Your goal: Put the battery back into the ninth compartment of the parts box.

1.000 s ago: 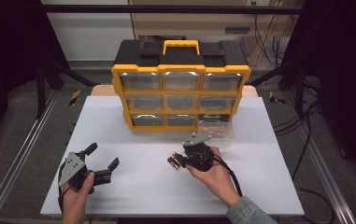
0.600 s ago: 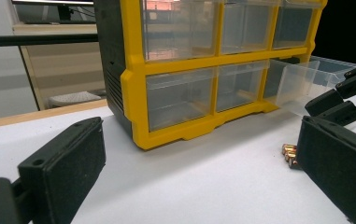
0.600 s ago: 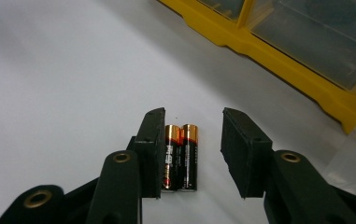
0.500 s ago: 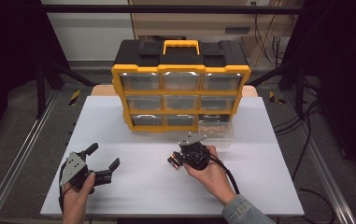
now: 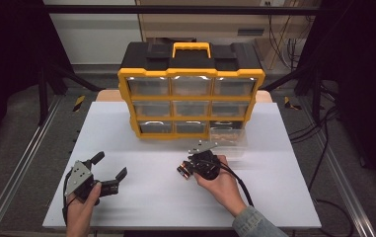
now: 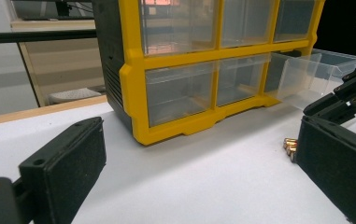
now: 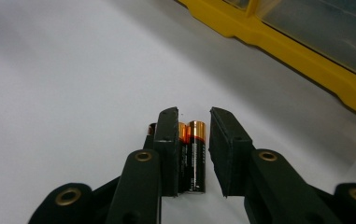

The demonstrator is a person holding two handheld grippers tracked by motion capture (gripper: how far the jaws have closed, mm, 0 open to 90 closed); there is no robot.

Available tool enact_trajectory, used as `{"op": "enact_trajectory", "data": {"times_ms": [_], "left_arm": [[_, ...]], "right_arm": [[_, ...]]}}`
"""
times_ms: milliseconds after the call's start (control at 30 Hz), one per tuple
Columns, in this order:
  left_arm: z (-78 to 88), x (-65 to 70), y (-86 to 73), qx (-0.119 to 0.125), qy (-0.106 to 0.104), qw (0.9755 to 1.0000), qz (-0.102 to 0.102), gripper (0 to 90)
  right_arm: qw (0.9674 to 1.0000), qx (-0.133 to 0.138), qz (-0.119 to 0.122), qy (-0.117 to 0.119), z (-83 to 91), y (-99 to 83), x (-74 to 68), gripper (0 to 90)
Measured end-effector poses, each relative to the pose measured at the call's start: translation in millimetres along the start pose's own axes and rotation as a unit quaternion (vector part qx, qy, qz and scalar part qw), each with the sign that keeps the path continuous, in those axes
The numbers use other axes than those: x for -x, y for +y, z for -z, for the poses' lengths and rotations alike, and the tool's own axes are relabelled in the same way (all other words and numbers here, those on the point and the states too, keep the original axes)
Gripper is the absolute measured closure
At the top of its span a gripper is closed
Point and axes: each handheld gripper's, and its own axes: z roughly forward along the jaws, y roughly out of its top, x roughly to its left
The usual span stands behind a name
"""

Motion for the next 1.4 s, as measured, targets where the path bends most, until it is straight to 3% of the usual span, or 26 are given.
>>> {"op": "enact_trajectory", "data": {"times_ms": [300,900,1200,1400], "left_arm": [[-1.0,0.6,-0.4,-0.003,-0.003,1.0,-0.002,1.9],[-2.5,0.8,-1.2,-0.009,-0.007,0.9999,-0.004,1.9],[-2.8,1.2,-1.5,-0.011,-0.008,0.9999,-0.005,2.0],[-3.2,0.4,-1.9,-0.011,-0.005,0.9999,-0.005,2.0]], "right_arm": [[0.9997,-0.019,-0.016,0.0,-9.4,-11.3,5.9,73.6],[0.9988,-0.045,-0.016,-0.001,-19.8,-16.0,8.6,76.3],[0.9989,-0.045,-0.01,-0.005,-20.9,-19.1,7.9,76.6],[0.9998,0.019,0.0,-0.01,11.6,-14.8,6.3,76.6]]}}
